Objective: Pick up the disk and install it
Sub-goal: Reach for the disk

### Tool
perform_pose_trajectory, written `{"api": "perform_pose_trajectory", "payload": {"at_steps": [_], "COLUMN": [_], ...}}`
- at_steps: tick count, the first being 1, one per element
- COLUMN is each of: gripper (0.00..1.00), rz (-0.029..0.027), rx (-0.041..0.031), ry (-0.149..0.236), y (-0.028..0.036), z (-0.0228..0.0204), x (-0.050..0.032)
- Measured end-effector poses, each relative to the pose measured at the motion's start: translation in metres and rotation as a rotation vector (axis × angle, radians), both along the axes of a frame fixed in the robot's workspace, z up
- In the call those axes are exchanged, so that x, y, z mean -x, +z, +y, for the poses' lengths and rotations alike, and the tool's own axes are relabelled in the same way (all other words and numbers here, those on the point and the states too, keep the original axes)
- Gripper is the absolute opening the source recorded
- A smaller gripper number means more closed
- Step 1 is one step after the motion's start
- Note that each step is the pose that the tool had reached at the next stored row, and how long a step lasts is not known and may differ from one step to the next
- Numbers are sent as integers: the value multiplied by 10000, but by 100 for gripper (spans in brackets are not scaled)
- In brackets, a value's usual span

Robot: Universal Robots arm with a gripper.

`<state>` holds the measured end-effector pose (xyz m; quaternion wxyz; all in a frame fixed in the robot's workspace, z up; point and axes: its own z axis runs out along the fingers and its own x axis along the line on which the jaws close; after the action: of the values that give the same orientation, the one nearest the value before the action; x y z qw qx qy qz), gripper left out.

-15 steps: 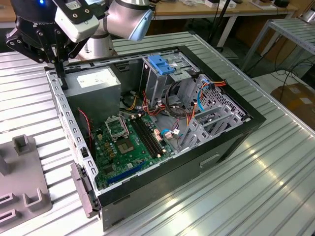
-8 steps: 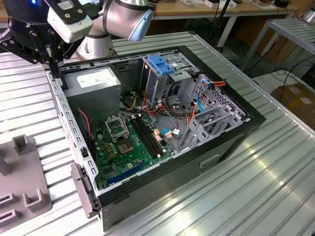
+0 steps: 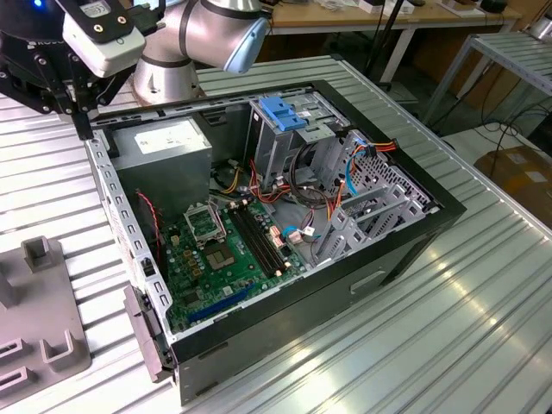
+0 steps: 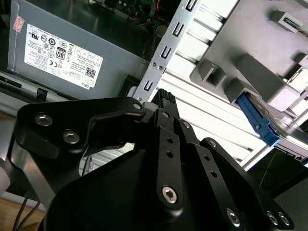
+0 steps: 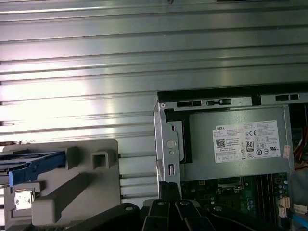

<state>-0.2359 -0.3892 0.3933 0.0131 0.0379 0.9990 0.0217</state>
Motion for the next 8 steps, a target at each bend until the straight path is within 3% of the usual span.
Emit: {"api": "perform_pose_trajectory", "payload": {"at_steps": [8], "gripper": [10], "rz": [0], "rx": [0], "ry": [1], "y": [0], "z": [3], "x": [102]}}
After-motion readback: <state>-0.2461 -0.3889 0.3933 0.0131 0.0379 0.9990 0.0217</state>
